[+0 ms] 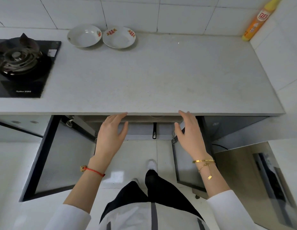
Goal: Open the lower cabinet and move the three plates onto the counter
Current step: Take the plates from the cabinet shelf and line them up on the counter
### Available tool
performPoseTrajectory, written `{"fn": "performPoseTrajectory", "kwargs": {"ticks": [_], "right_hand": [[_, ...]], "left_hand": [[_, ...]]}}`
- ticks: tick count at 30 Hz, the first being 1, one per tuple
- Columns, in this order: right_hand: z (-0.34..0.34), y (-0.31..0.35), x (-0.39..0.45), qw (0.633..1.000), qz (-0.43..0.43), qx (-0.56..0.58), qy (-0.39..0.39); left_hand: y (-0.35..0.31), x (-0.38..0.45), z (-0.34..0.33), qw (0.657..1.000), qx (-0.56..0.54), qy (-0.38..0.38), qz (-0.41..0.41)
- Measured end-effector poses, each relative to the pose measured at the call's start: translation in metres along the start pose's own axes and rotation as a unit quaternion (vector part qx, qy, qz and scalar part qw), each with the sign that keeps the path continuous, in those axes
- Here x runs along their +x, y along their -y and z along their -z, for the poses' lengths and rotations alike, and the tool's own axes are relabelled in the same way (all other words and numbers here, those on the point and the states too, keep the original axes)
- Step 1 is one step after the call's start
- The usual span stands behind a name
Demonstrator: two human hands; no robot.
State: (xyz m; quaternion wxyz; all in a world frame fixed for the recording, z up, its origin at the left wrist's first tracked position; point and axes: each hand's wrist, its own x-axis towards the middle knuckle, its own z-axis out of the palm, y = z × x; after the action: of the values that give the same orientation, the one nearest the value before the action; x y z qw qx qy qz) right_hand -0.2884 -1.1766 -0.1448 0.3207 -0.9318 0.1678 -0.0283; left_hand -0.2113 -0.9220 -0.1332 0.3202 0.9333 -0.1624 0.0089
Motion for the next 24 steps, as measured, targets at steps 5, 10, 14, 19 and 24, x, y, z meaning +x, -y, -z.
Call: {"fn": "performPoseTrajectory", "kwargs": {"ticks": [5, 10, 14, 19, 24], "right_hand": [[-0.010, -0.023, 0.018, 1.000, 0.024, -0.005, 0.001], [-0.039, -0.050, 0.027, 0.999, 0.035, 0.002, -0.023], [-0.078, -0.079, 0.027, 0.998, 0.040, -0.008, -0.046], [-0.139, -0.126, 0.035, 0.997, 0.045, -0.008, -0.058], [-0.210, -0.183, 0.055, 0.994, 0.061, -0.010, -0.086]], "left_hand": [[0.000, 0.009, -0.031, 1.000, -0.005, -0.019, 0.005], [0.015, 0.007, -0.070, 1.000, -0.002, -0.018, 0.005], [0.043, -0.001, -0.110, 1.000, 0.001, -0.016, -0.017], [0.090, -0.008, -0.169, 0.999, 0.011, -0.021, -0.025], [0.146, -0.002, -0.237, 0.998, 0.025, -0.036, -0.036]]}}
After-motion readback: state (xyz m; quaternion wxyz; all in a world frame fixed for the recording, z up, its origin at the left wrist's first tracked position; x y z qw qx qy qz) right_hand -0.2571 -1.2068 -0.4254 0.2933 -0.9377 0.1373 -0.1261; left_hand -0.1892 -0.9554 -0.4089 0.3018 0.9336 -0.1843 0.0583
